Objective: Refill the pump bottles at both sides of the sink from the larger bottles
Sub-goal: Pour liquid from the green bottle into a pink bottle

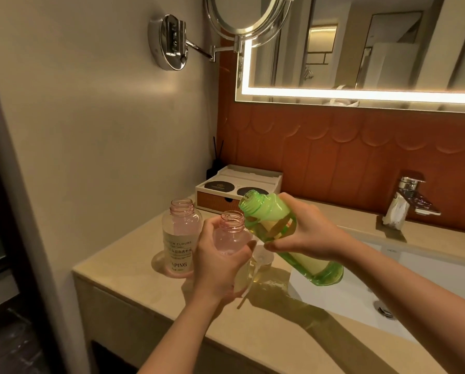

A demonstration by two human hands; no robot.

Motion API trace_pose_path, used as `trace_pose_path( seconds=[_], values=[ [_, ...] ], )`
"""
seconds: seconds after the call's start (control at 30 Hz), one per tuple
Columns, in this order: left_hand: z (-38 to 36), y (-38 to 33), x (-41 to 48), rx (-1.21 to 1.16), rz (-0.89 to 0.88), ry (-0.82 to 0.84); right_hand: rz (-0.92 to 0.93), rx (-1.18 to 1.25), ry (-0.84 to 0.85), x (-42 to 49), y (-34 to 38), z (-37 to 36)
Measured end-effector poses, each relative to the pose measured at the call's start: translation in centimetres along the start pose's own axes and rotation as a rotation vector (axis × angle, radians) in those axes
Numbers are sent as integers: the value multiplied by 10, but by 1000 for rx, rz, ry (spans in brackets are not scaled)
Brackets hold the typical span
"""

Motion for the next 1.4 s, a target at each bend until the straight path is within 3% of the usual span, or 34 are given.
trace_pose_path(
  seconds=[1.4],
  values=[
    [2, -3, -2, -17, -6, 5, -35, -425, 171, 16, 18, 23]
  ],
)
Point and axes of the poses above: each hand's wrist, its own x-axis towards the middle knuckle, its own z-axis out of the back of the hand, y = z × x, the point moved 2 cm from there along x, towards the middle knuckle, and after that the axes turned 8 degrees about -y, right-handed, at the moved point
